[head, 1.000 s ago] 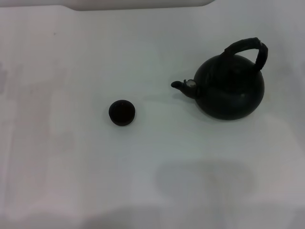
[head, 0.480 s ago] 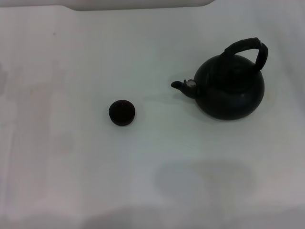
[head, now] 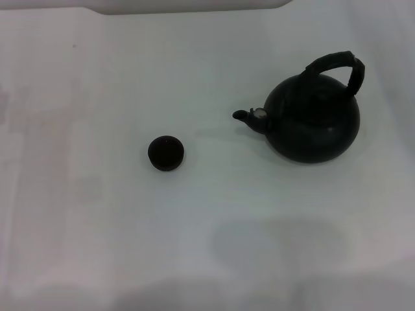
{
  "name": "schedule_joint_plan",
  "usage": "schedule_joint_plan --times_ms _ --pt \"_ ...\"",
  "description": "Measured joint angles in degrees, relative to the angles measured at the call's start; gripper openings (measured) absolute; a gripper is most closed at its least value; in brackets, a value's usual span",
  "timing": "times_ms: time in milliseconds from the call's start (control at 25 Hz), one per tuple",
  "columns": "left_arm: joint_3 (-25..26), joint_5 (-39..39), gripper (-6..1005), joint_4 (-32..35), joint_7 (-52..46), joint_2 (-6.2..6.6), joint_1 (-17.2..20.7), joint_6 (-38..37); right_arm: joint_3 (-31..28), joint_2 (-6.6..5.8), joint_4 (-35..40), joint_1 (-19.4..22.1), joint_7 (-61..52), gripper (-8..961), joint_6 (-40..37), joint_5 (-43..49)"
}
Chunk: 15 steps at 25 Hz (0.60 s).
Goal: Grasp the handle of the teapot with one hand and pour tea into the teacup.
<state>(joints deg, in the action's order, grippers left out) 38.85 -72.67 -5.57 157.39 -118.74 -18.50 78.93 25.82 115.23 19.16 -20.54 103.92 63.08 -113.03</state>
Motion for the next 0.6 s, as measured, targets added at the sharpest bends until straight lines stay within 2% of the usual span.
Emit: schedule_joint_plan --times_ms 280,400,600 --pt "0.0 -1.1 861 0.0 0.0 0.06 -0.1 -0.2 0.0 0.22 -8.0 -4.2 41.6 810 0.9 -5.5" --pt "0.0 -1.3 861 0.0 0.0 0.04 -0.1 -0.5 -0.2 0.33 -11.4 -5.6 50.1 809 1.0 -8.3" --pt "0.0 -1.4 861 0.0 0.0 0.02 -0.1 -0.8 -0.5 0.42 -12.8 -5.9 51.3 809 1.0 -10.9"
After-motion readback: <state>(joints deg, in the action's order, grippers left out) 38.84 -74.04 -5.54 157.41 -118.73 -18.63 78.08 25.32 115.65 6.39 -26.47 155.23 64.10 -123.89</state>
